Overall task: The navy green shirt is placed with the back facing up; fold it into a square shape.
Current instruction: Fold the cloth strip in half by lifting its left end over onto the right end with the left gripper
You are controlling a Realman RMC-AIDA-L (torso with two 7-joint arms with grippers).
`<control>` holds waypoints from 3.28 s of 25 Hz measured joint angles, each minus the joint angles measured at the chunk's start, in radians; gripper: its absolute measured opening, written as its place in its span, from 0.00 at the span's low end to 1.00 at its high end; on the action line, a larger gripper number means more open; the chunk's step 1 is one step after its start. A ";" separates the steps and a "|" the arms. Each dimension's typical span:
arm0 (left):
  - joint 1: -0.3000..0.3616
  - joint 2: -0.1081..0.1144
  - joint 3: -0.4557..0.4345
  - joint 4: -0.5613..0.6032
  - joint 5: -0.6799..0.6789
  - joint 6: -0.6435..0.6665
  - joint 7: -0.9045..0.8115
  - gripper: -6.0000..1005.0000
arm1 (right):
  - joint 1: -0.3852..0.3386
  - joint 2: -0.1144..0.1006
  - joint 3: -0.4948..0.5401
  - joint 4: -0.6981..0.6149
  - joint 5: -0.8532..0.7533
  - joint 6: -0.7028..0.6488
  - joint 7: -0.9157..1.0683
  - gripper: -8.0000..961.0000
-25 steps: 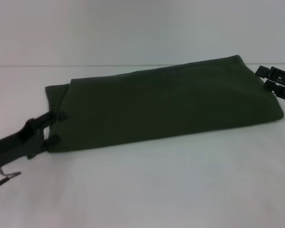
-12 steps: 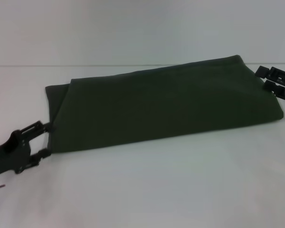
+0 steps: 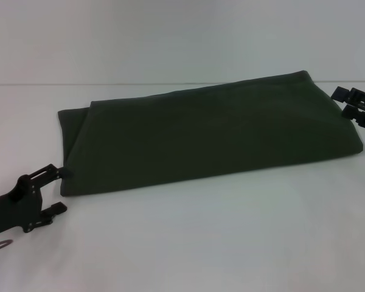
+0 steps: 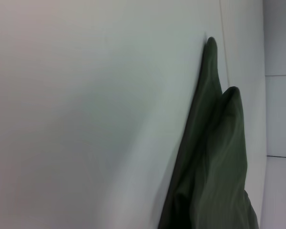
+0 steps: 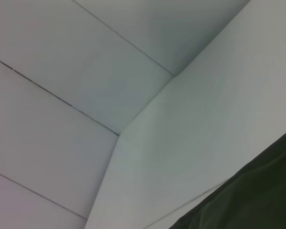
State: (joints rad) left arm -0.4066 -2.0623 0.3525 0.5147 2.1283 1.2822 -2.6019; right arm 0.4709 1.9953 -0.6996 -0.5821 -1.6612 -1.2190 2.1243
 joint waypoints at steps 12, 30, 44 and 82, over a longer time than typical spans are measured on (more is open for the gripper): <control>-0.063 0.004 0.003 -0.060 0.003 -0.069 -0.002 0.89 | 0.000 0.001 0.000 0.005 0.000 0.020 -0.013 0.81; -0.086 -0.004 0.011 -0.075 -0.050 -0.053 0.139 0.89 | -0.001 0.002 0.017 0.012 0.007 0.017 -0.014 0.81; -0.143 -0.003 0.069 -0.100 -0.034 -0.207 0.087 0.88 | -0.003 0.003 0.026 0.013 0.008 0.019 -0.014 0.81; -0.180 -0.027 0.067 -0.083 -0.059 -0.245 0.259 0.18 | -0.005 0.005 0.052 0.027 0.008 0.016 -0.021 0.79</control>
State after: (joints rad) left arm -0.5863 -2.0897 0.4194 0.4319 2.0696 1.0369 -2.3428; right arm 0.4656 2.0002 -0.6471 -0.5549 -1.6530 -1.2028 2.1028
